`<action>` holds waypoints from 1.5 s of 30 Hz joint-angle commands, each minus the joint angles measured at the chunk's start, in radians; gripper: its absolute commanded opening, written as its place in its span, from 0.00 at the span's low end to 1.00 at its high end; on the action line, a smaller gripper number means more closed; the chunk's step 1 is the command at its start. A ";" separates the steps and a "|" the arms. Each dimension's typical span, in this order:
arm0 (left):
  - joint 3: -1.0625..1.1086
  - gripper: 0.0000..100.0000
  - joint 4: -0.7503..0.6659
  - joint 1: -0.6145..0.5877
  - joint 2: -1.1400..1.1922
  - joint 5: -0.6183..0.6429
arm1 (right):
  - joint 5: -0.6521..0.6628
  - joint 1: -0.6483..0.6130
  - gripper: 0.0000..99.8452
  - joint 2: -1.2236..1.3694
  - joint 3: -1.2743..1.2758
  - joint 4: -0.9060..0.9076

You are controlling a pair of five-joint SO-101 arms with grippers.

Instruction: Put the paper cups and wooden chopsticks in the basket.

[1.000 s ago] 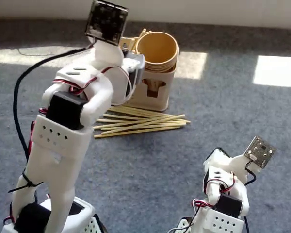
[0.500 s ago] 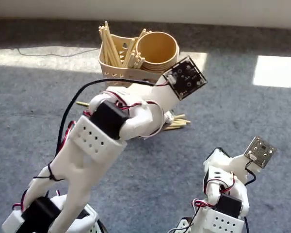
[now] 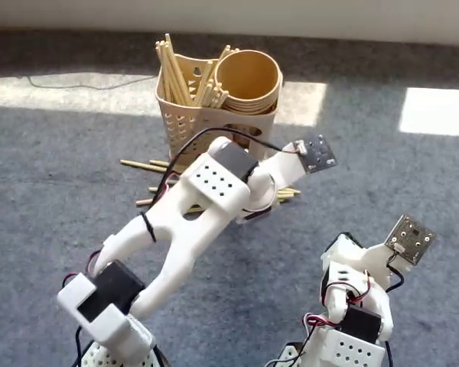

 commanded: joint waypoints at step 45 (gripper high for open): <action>-0.618 0.01 0.285 -0.070 0.651 -0.026 | 0.000 0.008 0.01 -0.010 0.104 -0.033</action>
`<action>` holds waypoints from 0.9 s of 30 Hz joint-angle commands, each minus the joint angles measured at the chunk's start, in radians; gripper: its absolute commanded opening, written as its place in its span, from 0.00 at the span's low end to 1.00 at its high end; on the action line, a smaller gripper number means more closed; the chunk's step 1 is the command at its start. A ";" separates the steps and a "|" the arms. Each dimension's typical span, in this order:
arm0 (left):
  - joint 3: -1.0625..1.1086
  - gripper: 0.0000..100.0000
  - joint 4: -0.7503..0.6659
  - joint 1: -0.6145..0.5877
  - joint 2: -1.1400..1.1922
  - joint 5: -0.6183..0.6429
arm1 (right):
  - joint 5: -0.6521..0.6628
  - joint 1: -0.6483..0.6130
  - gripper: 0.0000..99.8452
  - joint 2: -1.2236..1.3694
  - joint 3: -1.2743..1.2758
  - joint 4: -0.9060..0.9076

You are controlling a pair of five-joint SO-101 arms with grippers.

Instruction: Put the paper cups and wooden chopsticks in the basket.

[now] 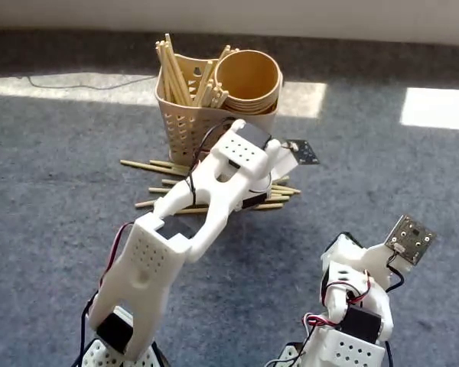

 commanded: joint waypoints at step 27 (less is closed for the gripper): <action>-0.133 0.15 -0.012 -0.013 0.085 0.068 | 0.000 0.008 0.01 -0.010 0.104 -0.033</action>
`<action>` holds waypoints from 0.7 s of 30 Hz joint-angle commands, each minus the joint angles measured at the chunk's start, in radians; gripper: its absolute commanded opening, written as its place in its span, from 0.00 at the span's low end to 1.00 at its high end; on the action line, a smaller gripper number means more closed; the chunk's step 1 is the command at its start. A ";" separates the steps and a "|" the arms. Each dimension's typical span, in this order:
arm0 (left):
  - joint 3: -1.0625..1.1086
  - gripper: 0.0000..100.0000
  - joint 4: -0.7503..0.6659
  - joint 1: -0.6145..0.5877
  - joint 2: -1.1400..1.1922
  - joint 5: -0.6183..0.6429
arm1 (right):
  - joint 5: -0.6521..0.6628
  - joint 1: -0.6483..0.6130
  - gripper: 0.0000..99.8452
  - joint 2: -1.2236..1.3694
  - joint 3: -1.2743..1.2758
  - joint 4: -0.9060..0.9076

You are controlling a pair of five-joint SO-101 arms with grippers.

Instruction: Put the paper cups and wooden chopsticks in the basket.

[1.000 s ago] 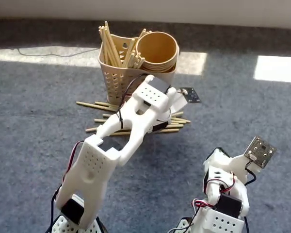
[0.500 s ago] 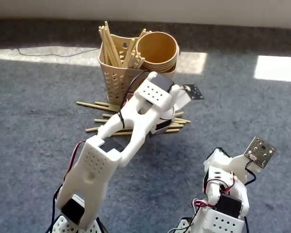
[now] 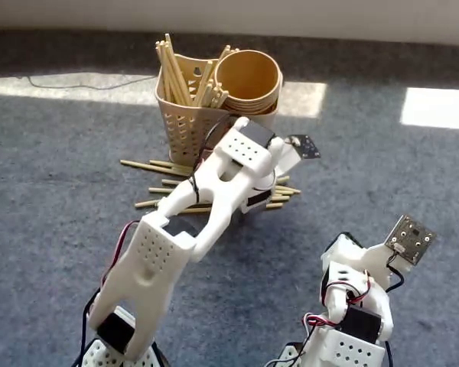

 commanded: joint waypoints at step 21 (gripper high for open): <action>-0.035 0.00 0.078 0.047 -0.015 0.006 | 0.000 0.008 0.01 -0.010 0.104 -0.033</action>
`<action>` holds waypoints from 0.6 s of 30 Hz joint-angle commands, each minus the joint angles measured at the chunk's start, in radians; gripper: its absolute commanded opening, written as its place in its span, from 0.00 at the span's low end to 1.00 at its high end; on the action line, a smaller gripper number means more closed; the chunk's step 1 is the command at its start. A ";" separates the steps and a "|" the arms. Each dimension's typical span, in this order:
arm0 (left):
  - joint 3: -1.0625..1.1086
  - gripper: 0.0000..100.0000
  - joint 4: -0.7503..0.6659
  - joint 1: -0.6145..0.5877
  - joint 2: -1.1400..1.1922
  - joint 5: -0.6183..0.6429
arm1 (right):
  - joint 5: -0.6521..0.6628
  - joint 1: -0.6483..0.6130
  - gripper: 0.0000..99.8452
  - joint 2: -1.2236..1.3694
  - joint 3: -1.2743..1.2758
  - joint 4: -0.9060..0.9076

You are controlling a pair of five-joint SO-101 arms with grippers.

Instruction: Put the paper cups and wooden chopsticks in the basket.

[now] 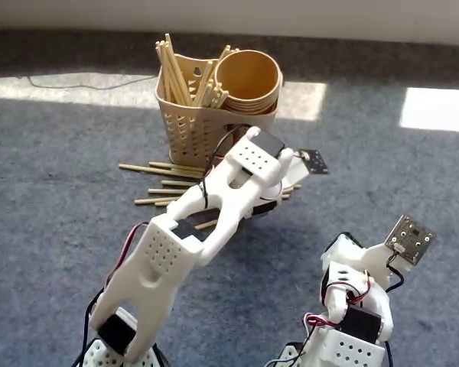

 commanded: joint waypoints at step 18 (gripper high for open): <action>-0.021 0.00 0.075 0.022 -0.539 0.104 | 0.000 0.008 0.01 -0.010 0.104 -0.033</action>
